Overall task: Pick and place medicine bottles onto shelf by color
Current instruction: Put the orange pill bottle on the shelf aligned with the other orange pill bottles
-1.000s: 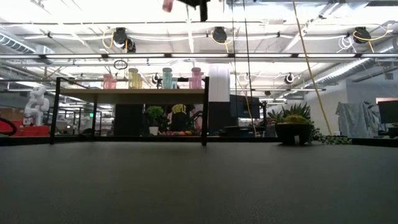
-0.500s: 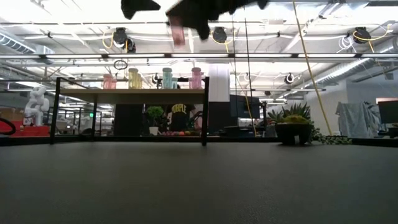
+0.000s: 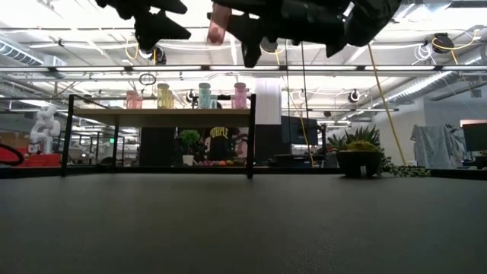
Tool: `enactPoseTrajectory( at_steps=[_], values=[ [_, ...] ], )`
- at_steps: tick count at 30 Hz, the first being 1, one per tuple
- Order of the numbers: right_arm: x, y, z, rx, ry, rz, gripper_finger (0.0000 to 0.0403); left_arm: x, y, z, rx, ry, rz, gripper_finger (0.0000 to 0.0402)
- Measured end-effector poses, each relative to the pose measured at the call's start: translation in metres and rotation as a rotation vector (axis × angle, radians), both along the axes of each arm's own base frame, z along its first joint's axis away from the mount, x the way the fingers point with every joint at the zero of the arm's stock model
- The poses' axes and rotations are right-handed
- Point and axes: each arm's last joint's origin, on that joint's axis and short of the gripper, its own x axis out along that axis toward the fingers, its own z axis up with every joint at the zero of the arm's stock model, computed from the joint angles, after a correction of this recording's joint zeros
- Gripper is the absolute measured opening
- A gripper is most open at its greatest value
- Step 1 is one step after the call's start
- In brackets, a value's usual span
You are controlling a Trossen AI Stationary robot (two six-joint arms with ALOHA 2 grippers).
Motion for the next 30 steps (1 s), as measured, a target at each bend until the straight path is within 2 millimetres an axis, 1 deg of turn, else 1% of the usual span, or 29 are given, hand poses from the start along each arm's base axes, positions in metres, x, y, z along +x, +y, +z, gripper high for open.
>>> enactPoseTrajectory(
  at_steps=[2, 4, 6, 9, 13, 19, 22, 30],
  values=[
    [0.001, -0.002, 0.004, 0.003, -0.004, 0.051, 0.0115, 0.001, -0.003, -0.004, -0.007, -0.023, -0.004, 0.0228],
    [0.003, -0.002, 0.006, 0.004, 0.000, 0.095, 0.0115, 0.009, -0.004, -0.004, -0.024, -0.096, -0.017, 0.0227],
    [0.004, -0.004, 0.012, 0.016, -0.011, 0.130, 0.0115, 0.014, -0.005, -0.008, -0.053, -0.110, -0.067, 0.0227],
    [0.006, -0.009, 0.018, 0.024, -0.016, 0.137, 0.0115, 0.026, -0.004, -0.008, -0.105, -0.167, -0.116, 0.0227],
    [0.007, -0.013, 0.019, 0.026, -0.003, 0.125, 0.0115, 0.035, 0.002, -0.014, -0.151, -0.171, -0.136, 0.0227],
    [0.007, -0.016, 0.021, 0.040, -0.001, 0.119, 0.0116, 0.039, 0.010, -0.015, -0.165, -0.187, -0.119, 0.0226],
    [0.008, -0.016, 0.021, 0.040, -0.002, 0.119, 0.0116, 0.039, 0.015, -0.014, -0.165, -0.192, -0.107, 0.0208],
    [0.007, -0.016, 0.022, 0.043, -0.008, 0.118, 0.0116, 0.039, 0.017, -0.013, -0.178, -0.207, -0.119, 0.0121]
  ],
)
